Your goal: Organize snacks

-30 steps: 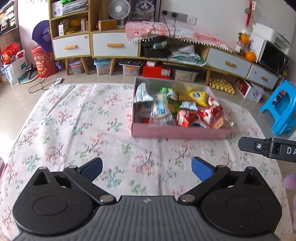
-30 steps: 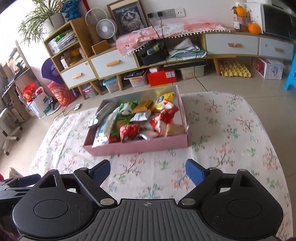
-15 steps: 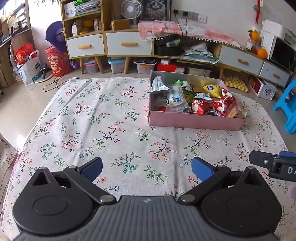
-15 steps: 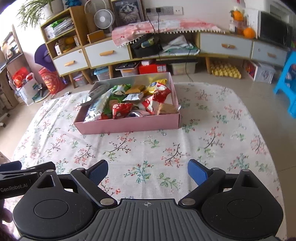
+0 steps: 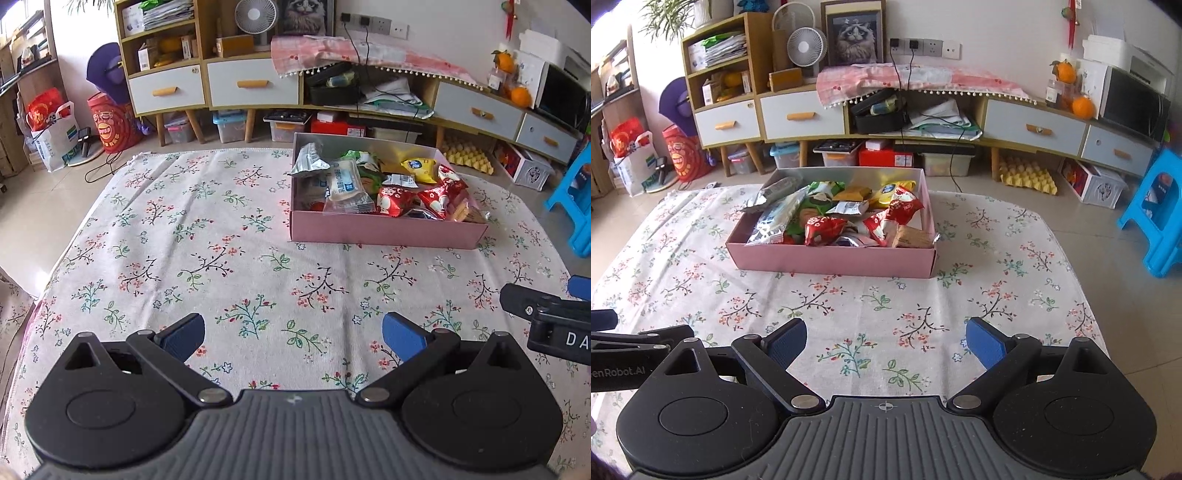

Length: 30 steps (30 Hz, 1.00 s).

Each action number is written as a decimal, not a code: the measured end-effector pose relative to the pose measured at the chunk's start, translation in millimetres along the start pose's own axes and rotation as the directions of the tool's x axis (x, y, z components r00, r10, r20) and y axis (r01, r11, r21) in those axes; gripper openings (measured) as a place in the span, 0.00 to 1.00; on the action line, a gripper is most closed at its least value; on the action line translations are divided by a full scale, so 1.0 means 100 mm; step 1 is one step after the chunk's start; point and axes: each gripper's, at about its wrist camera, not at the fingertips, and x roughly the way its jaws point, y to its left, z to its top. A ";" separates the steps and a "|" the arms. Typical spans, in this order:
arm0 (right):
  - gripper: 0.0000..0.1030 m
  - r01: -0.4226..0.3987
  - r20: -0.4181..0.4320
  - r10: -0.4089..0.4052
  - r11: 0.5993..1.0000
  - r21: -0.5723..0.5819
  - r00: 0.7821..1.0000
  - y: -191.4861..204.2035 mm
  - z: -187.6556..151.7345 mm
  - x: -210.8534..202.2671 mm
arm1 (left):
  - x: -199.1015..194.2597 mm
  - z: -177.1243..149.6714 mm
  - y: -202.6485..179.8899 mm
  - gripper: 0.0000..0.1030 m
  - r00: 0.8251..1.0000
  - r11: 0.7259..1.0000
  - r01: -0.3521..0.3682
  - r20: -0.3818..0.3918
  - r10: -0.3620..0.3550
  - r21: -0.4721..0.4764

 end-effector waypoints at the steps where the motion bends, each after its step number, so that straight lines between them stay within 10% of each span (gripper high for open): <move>1: 0.92 -0.002 0.000 0.002 1.000 -0.001 1.000 0.01 0.00 0.00 | 0.00 0.00 -0.01 1.00 1.000 1.000 0.001 -0.001 -0.001 0.002; 30: 0.93 -0.007 -0.005 0.007 1.000 -0.009 1.000 0.04 -0.03 0.00 | -0.02 -0.01 -0.02 1.00 1.000 1.000 0.009 0.002 -0.009 0.001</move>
